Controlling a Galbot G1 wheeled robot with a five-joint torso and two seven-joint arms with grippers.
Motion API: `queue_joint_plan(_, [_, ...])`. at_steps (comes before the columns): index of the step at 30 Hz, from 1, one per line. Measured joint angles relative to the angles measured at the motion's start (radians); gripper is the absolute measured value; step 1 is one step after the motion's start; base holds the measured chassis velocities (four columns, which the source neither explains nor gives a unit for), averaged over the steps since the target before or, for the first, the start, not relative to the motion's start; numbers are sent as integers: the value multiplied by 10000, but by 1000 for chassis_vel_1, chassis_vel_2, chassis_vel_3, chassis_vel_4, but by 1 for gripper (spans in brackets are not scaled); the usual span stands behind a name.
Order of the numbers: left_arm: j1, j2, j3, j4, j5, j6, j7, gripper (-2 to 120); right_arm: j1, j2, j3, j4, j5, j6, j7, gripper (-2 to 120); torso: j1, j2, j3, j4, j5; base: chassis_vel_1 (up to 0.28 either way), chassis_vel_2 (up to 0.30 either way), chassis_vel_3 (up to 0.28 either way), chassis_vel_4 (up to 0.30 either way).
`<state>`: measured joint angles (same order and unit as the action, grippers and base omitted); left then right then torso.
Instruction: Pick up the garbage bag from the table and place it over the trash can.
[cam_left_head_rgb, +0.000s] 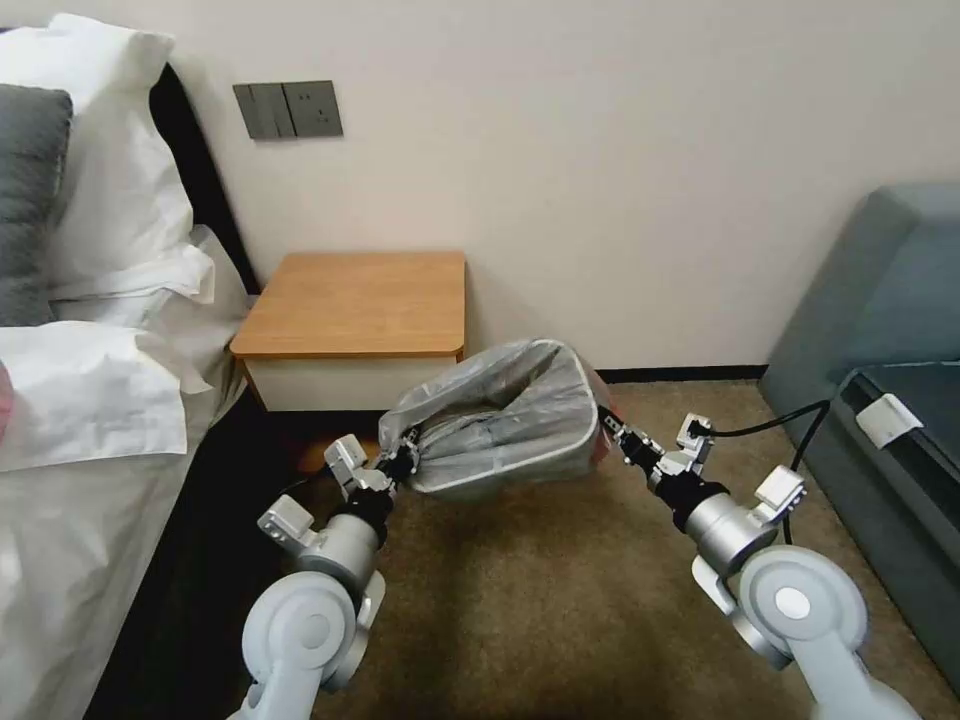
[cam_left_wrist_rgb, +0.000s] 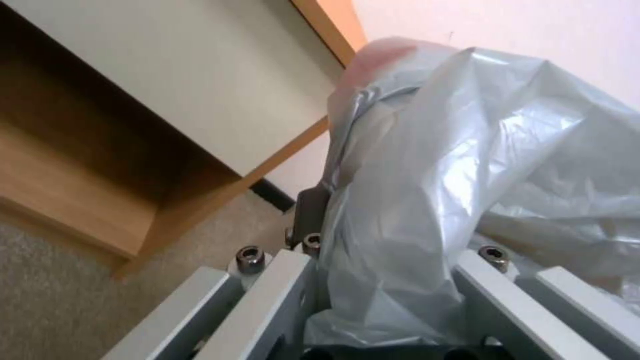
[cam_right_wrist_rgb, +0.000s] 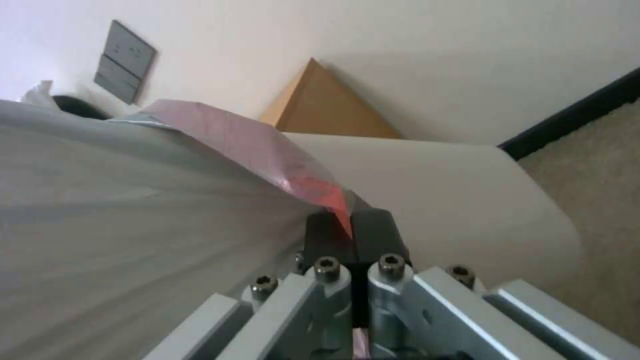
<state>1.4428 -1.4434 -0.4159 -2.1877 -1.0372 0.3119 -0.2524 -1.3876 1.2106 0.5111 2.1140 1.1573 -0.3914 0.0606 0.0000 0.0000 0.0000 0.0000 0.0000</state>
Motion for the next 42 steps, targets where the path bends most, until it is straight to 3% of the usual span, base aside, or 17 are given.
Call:
queue_joint_plan(4, [161, 1, 1, -96, -41, 121, 52, 5, 307, 6, -138, -353, -726, 297, -363, 0, 0, 0, 0, 0, 0, 0, 0, 0, 0])
queue_joint_plan(13, [158, 0, -18, -73, -41, 147, 70, 5, 177, -39, -150, -254, -900, 99, -161, 2, 0, 0, 0, 0, 2, 0, 0, 0, 0])
queue_joint_plan(17, [-151, -53, -22, 127, -88, 107, -362, 5, -276, -243, 10, 80, -837, -166, -26, 21, 0, 0, 0, 0, 2, 0, 0, 0, 0])
queue_joint_plan(29, [-298, 30, -64, 113, -312, 84, -714, 5, -858, -690, 466, 349, -699, -233, -215, 61, 0, 0, 0, 2, 2, 0, 0, 0, 0])
queue_joint_plan(35, [-345, -4, -58, 117, -320, 48, -881, 5, -1636, -1028, 1088, 1224, -831, 388, -684, 86, 0, 0, 0, 0, 2, 0, 0, 0, 0])
queue_joint_plan(40, [-316, -21, 15, 134, -111, 47, -918, 5, -1596, -1354, 1463, 1867, -793, 691, -902, 97, 0, 0, 0, -1, 1, 0, 0, 0, 0])
queue_joint_plan(42, [-222, 37, 105, 148, 375, 47, -836, 5, -1485, -1828, 1484, 2395, -921, 765, -1206, 100, 0, 0, 0, -1, 1, 0, 0, 0, 0])
